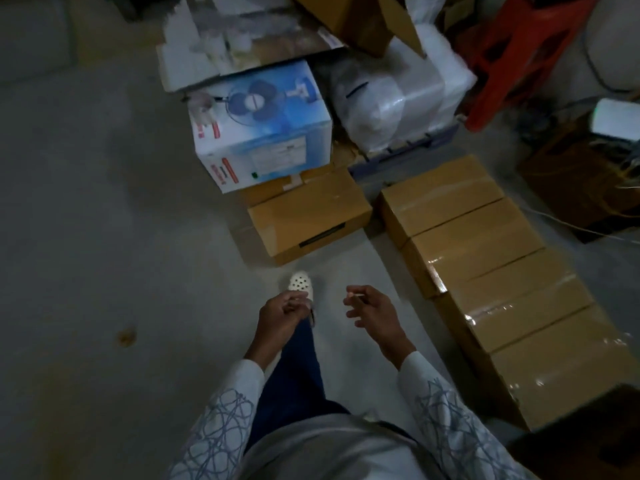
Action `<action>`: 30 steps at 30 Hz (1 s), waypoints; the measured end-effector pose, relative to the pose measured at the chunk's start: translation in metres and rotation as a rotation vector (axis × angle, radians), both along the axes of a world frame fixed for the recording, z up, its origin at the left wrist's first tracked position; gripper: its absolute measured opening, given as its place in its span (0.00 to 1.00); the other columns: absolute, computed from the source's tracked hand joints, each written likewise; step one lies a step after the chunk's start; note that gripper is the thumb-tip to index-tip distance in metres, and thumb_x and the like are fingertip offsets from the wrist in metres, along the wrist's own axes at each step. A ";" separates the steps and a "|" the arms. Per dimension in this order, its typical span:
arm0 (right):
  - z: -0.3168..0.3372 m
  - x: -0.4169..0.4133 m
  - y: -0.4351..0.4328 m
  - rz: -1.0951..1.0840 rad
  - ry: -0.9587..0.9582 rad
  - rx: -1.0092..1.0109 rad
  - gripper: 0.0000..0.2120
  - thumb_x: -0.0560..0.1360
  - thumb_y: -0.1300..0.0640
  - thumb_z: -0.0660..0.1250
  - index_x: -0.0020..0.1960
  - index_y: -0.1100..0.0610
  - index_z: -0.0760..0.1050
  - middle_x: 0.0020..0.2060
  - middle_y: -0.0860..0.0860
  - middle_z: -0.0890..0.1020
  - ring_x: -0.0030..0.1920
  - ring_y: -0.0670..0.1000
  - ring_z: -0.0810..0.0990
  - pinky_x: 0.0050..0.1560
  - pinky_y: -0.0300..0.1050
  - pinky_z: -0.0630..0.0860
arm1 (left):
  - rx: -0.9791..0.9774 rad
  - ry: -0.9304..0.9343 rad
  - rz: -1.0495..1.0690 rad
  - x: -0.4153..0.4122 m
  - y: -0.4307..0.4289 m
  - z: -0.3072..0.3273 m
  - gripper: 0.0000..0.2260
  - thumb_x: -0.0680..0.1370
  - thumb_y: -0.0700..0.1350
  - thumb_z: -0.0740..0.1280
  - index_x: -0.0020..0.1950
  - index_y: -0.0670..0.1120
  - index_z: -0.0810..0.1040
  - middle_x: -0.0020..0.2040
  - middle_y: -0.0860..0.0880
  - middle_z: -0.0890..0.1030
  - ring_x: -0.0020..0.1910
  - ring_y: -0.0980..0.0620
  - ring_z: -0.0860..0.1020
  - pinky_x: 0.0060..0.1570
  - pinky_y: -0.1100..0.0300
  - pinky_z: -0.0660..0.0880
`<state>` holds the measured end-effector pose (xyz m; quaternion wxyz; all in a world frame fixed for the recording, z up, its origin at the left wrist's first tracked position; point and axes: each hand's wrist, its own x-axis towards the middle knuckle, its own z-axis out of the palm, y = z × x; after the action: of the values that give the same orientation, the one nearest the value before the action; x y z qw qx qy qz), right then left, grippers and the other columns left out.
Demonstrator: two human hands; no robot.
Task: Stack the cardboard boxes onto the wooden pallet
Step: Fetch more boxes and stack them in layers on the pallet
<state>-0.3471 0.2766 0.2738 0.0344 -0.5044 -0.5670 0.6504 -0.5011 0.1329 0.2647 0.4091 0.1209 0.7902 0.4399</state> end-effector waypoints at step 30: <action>-0.593 -0.314 0.235 -0.308 -0.448 -0.351 0.39 0.70 0.32 0.75 0.71 0.53 0.71 0.63 0.52 0.80 0.64 0.56 0.79 0.66 0.54 0.76 | -0.329 0.638 -0.380 -0.347 0.354 -0.545 0.29 0.69 0.42 0.76 0.70 0.49 0.75 0.68 0.45 0.71 0.66 0.43 0.67 0.69 0.43 0.64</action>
<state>-0.6609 0.5115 -0.3193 -0.0809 -0.7129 -0.3567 0.5983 -0.8478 0.4871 -0.2805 0.2315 0.3283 0.9008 0.1647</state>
